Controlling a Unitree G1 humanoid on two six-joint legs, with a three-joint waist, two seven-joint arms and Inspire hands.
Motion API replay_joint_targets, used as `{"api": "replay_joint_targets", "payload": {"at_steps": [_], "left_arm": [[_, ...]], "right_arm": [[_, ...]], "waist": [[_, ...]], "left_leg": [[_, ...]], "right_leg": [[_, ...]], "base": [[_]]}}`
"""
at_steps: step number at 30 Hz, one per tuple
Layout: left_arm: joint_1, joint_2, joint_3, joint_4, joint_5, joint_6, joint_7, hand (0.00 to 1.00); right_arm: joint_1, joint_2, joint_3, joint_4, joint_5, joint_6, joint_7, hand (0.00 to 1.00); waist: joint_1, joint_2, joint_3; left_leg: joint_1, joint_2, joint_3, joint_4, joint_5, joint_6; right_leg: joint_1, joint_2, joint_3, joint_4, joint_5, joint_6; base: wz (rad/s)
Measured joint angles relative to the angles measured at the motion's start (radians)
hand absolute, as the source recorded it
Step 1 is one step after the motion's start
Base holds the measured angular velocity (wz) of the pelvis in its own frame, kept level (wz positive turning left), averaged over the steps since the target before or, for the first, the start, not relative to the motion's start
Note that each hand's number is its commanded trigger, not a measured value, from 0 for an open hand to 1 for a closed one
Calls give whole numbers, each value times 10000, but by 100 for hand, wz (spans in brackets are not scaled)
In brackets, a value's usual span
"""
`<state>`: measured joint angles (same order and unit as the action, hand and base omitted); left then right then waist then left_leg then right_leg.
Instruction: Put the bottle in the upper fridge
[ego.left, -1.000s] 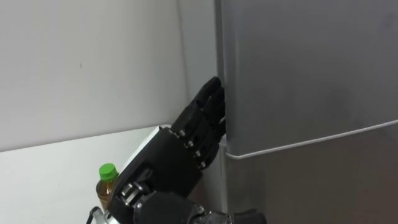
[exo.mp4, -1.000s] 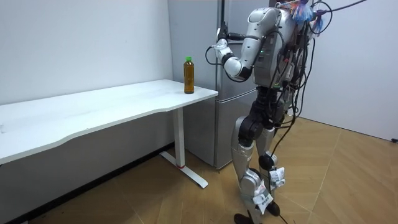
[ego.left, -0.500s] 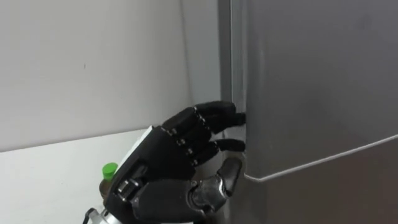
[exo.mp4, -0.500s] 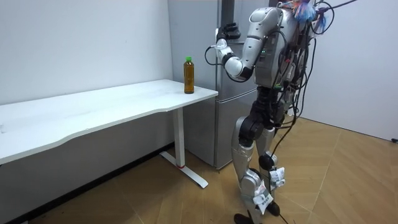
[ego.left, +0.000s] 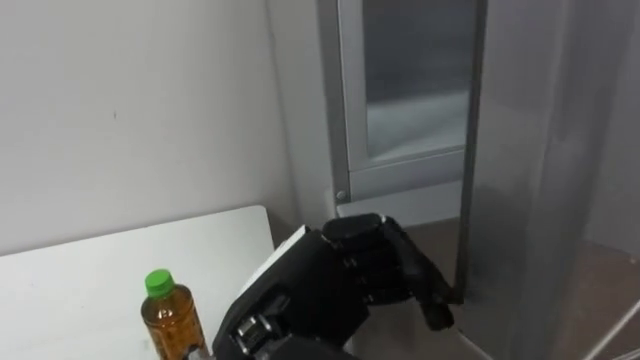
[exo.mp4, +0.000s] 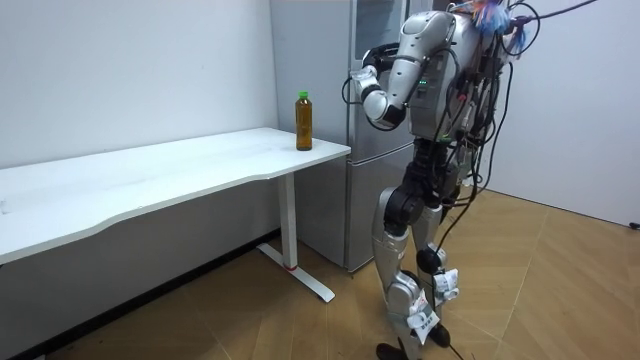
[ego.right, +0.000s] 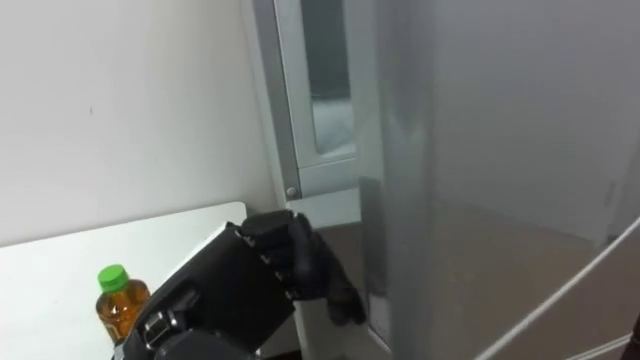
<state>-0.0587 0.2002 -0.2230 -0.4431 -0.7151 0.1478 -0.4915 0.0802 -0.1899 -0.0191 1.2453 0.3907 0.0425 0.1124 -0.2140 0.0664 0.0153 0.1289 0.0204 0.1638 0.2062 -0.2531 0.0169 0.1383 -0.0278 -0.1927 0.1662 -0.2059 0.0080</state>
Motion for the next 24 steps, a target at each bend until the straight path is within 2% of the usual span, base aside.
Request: {"api": "replay_joint_targets", "payload": {"at_steps": [7, 18, 24], "left_arm": [[0, 94, -299, -1, 108, 60, -180, 0], [0, 102, -305, 0, 112, 67, -346, 0], [0, 113, -307, 2, 110, 81, -698, 0]], "right_arm": [[-3, 1, 109, -22, 10, -3, -9, 0], [2, -4, 199, -15, 52, -37, -5, 0], [2, -15, 272, -17, 40, -80, -5, 0]], "waist": [[11, -19, -9], [-17, -30, -17], [9, -53, -25]], "left_leg": [[1, -4, 5, -2, 0, 0], [18, 2, 3, -2, 0, 0], [73, 31, 258, -5, 0, 0]], "right_leg": [[-3, 1, -15, -18, -2, -1], [-2, 3, -10, 10, -1, -1], [-30, 16, 153, 22, 3, -8]], "base": [[0], [0], [-8]]}}
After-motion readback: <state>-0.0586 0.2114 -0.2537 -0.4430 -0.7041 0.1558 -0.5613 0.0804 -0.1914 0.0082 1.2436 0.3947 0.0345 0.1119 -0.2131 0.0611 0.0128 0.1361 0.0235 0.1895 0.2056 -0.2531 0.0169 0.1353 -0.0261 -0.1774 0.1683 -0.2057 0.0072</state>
